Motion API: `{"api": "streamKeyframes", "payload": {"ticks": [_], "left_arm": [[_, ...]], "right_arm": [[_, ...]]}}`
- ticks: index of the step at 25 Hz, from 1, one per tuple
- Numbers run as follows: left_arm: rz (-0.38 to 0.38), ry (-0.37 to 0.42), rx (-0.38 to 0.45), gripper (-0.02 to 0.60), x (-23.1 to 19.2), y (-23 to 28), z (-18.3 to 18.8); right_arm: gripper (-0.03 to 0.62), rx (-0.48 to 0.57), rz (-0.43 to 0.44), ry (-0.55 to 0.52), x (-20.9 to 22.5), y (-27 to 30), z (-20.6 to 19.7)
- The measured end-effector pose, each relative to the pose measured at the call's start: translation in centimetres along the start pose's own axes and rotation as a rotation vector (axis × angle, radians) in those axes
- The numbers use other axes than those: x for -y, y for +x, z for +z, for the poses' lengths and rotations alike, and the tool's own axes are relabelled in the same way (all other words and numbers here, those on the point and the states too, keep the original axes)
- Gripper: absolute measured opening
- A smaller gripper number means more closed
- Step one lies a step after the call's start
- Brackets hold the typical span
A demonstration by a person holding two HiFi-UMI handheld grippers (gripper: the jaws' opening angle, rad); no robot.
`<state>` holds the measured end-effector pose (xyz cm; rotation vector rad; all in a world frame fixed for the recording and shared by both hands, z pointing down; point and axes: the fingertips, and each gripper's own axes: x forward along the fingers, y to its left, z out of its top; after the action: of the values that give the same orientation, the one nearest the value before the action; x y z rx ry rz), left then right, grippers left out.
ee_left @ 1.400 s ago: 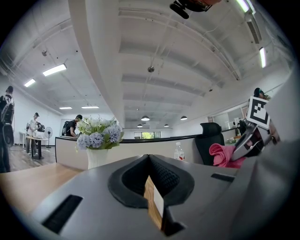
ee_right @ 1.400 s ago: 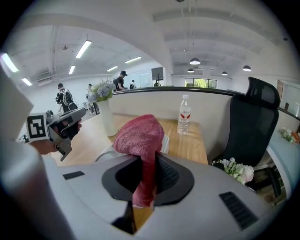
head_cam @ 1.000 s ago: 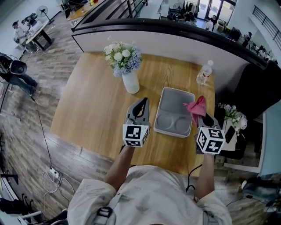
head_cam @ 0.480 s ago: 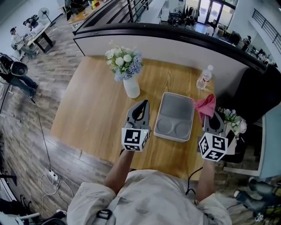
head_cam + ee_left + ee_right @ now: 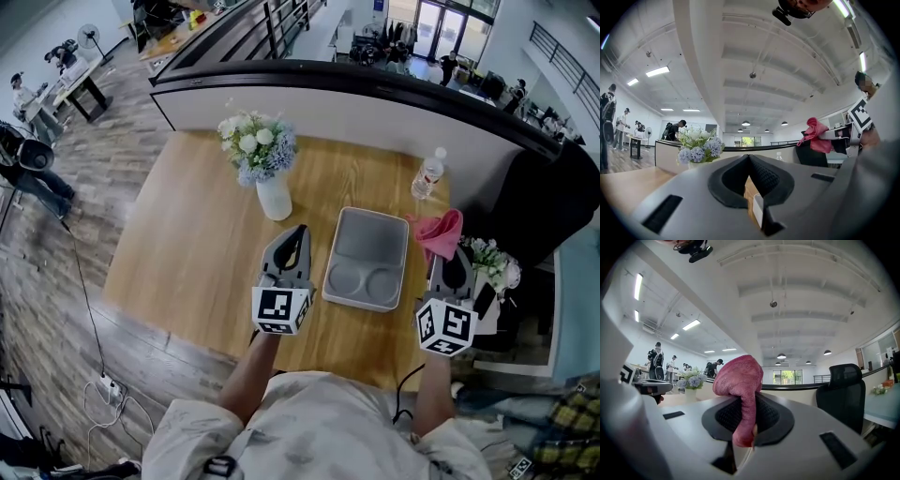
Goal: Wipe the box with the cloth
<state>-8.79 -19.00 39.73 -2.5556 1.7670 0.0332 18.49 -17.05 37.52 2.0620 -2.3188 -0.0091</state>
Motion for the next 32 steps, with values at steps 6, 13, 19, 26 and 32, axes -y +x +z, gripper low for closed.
{"api": "streamKeyframes", "payload": {"ticks": [6,13,19,26,32], "left_arm": [[-0.002,-0.002,0.004,0.009,0.01,-0.05,0.06],[-0.001,-0.004,0.005,0.009,0.00,-0.13,0.13],[-0.004,-0.003,0.002,0.009,0.16,-0.12,-0.02],[-0.003,-0.005,0.000,0.009,0.26,-0.10,-0.02],[-0.004,-0.007,-0.003,0.009,0.32,-0.10,-0.33]], "right_arm": [[0.064,0.000,0.007,0.000,-0.33,-0.12,-0.05],[0.064,0.002,0.017,-0.001,-0.57,-0.29,-0.12],[0.064,0.008,0.016,-0.001,-0.55,-0.45,-0.10],[0.064,0.004,0.034,-0.010,-0.83,-0.52,-0.10],[0.064,-0.001,0.033,-0.010,-0.74,-0.68,-0.48]]}}
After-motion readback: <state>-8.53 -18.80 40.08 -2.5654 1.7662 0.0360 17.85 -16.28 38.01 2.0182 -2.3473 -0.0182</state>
